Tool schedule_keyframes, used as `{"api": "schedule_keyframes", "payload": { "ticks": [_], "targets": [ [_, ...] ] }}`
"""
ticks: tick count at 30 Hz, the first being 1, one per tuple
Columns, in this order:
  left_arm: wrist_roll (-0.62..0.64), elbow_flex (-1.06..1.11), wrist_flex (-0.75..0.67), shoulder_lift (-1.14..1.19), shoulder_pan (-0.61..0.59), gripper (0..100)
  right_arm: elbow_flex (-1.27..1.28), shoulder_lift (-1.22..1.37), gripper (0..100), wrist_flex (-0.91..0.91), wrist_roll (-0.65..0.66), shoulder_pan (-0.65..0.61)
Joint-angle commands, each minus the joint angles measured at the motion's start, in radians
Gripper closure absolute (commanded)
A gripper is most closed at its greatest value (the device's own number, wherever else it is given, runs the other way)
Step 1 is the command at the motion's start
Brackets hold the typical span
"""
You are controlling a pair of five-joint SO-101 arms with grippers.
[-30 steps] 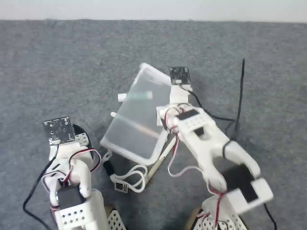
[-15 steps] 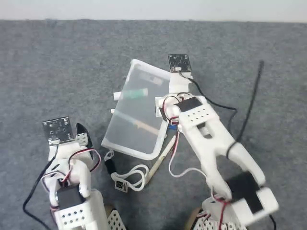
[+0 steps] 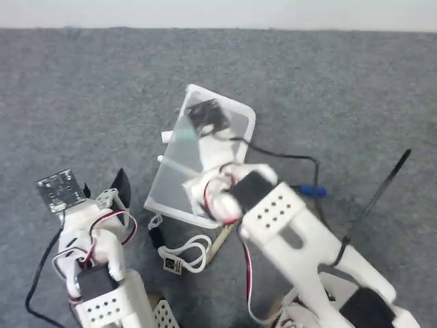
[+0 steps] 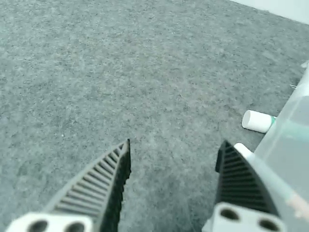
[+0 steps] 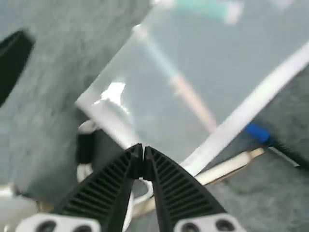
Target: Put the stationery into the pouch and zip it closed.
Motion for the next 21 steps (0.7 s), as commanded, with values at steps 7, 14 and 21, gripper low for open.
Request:
{"api": "schedule_keyframes", "payload": {
  "ticks": [7, 14, 21],
  "targets": [
    [0.017, -0.05, -0.029, -0.015, -0.003, 73, 0.14, -0.117, 94.9, 0.008, 0.009, -0.179],
    [0.015, -0.05, -0.029, -0.015, -0.003, 73, 0.247, -0.131, 78.8, -0.016, 0.006, -0.26],
    [0.015, -0.048, -0.029, -0.015, -0.002, 73, 0.396, -0.131, 80.8, -0.226, 0.006, -0.282]
  ]
}}
